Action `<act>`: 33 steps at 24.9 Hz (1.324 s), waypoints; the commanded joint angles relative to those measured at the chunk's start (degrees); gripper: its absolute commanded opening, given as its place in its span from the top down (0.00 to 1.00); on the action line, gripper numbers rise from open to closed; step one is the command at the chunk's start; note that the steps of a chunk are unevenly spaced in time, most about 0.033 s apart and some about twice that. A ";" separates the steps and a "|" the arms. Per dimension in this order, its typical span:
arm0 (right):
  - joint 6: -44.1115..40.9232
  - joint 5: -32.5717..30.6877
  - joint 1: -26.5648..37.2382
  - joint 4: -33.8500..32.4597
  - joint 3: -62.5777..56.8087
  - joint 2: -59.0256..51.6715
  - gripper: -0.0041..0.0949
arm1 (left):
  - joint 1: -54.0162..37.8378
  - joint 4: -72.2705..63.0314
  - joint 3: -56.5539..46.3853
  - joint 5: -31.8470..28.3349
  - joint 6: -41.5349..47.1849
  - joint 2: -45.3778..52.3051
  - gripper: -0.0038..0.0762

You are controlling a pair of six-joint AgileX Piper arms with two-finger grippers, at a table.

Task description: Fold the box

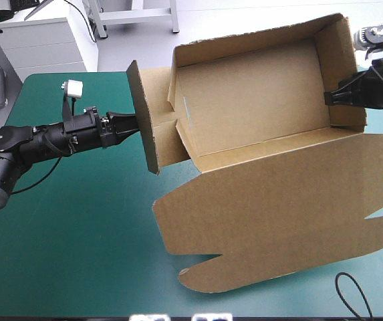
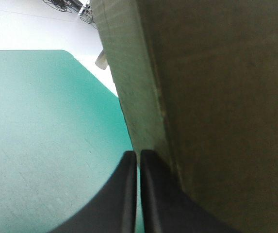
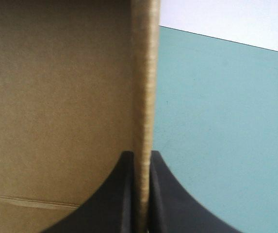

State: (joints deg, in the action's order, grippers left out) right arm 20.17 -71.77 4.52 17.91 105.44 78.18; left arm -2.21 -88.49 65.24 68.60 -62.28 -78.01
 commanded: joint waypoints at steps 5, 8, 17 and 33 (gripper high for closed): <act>-0.79 0.23 0.24 2.81 1.64 -1.89 0.98 | 0.32 -6.01 2.11 5.57 0.45 2.60 0.91; -0.79 0.33 0.24 3.30 1.64 -1.89 0.98 | 1.29 -6.62 2.11 5.57 0.45 2.60 0.83; -0.92 0.45 0.24 4.79 1.64 -1.89 0.98 | 6.68 -10.26 2.11 2.55 -1.70 2.60 0.48; -1.83 2.74 0.00 6.77 1.64 -1.89 0.97 | 14.21 3.72 13.25 -12.59 5.17 2.09 0.33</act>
State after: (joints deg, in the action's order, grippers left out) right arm 19.26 -71.77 4.52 21.67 105.44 78.18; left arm 10.20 -84.34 75.61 61.11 -58.63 -77.28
